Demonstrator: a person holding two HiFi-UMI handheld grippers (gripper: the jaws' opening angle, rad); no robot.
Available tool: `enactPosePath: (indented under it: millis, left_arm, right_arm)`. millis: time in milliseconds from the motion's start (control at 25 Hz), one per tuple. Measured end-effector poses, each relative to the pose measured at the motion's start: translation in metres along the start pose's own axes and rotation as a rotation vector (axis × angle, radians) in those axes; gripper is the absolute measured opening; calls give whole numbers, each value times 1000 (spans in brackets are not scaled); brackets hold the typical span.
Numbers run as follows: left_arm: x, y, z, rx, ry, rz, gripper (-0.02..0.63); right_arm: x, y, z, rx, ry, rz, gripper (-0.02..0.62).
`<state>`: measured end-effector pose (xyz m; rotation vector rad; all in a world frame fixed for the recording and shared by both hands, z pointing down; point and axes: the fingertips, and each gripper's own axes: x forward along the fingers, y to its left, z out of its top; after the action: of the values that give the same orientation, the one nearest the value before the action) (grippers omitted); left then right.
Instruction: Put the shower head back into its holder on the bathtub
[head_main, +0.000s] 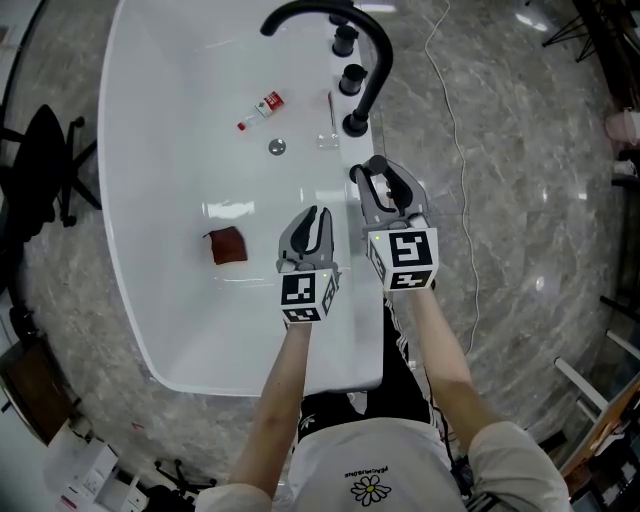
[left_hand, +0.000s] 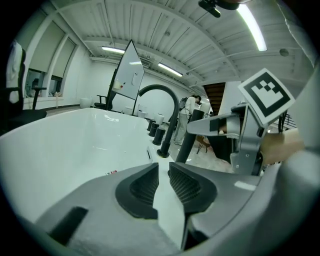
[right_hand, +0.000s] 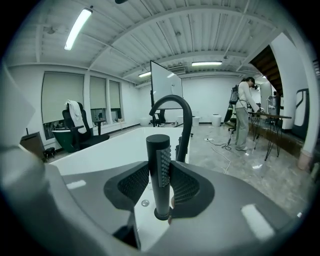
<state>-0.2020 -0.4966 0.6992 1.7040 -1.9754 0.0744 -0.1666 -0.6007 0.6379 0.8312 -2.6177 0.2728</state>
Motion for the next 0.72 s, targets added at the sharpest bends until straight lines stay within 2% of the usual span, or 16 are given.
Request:
enactPosePath:
  millis: [240, 360, 520, 600, 640, 720]
  left_arm:
    - [-23, -4, 13, -8, -35, 1, 63]
    - [-45, -8, 39, 0, -95, -21, 58]
    - [-95, 0, 101, -1, -246, -19, 51]
    - [-136, -4, 131, -1, -317, -21, 21]
    - [-153, -10, 149, 2, -360, -36, -2]
    - [-188, -26, 185, 3, -449, -82, -2]
  right_arm:
    - [-4, -4, -11, 25, 38, -4, 135]
    - [-15, -6, -2, 53, 71, -27, 140]
    - [-69, 13, 48, 98, -41, -95, 95]
    - [-116, 32, 74, 117, -95, -130, 71]
    - [-141, 38, 90, 126, -133, -152, 25]
    - [-195, 54, 123, 151, -220, -176, 3]
